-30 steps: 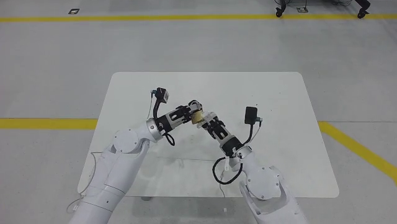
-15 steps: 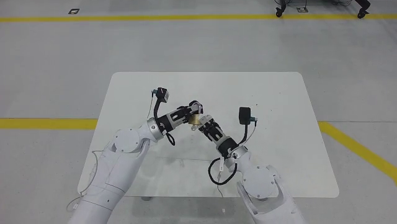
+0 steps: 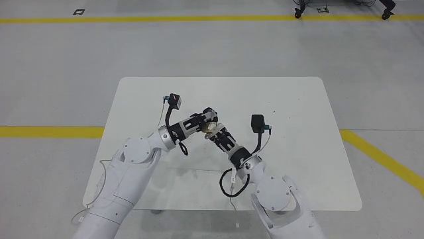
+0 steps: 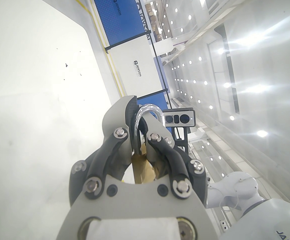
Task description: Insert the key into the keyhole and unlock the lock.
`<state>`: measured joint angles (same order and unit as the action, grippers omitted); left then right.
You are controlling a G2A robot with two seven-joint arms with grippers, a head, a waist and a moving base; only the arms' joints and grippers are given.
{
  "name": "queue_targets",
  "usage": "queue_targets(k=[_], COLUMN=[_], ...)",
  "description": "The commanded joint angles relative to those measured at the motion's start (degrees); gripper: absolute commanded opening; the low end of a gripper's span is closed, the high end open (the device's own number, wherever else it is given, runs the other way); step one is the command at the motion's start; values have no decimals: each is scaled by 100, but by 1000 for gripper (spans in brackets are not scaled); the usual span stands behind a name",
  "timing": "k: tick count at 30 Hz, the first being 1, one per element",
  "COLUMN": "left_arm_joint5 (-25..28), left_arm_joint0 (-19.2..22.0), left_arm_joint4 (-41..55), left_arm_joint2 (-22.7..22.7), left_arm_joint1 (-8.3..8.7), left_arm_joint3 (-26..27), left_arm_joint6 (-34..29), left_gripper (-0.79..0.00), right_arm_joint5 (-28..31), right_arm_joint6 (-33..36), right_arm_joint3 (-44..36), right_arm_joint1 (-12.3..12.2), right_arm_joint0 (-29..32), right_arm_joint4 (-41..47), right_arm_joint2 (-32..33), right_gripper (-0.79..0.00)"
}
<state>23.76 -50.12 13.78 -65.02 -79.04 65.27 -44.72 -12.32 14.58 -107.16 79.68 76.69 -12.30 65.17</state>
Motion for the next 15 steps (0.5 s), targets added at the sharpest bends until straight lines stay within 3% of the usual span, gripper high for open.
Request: queue_targets(k=[1,3,4,6,15], left_arm_joint5=[5,41,78,96,152], left_arm_joint0=[1,-3,-5,-1,15], left_arm_joint4=[2,32,71,115,352], left_arm_joint2=[3,0,3,-8,-55], left_arm_joint1=[3,6,8,13,29], left_arm_joint3=[-3,3,6,-20,-68], left_arm_joint6=[-1,-14,-73,-111,-194], left_gripper=[-785,-785,-708,0,0], right_arm_joint5=[2,18,37,94,222], right_arm_joint6=[1,16,26,73,47], right_arm_joint3=[-4,-23,-36,-47,-77], right_arm_joint1=[-1,-4,-5,-11,-33], right_arm_joint0=[3,20,31,56,165], right_arm_joint4=[2,40,71,133,367], right_arm_joint2=[6,26,41,74,302], right_gripper=[-785,-785,-785,-785,-785])
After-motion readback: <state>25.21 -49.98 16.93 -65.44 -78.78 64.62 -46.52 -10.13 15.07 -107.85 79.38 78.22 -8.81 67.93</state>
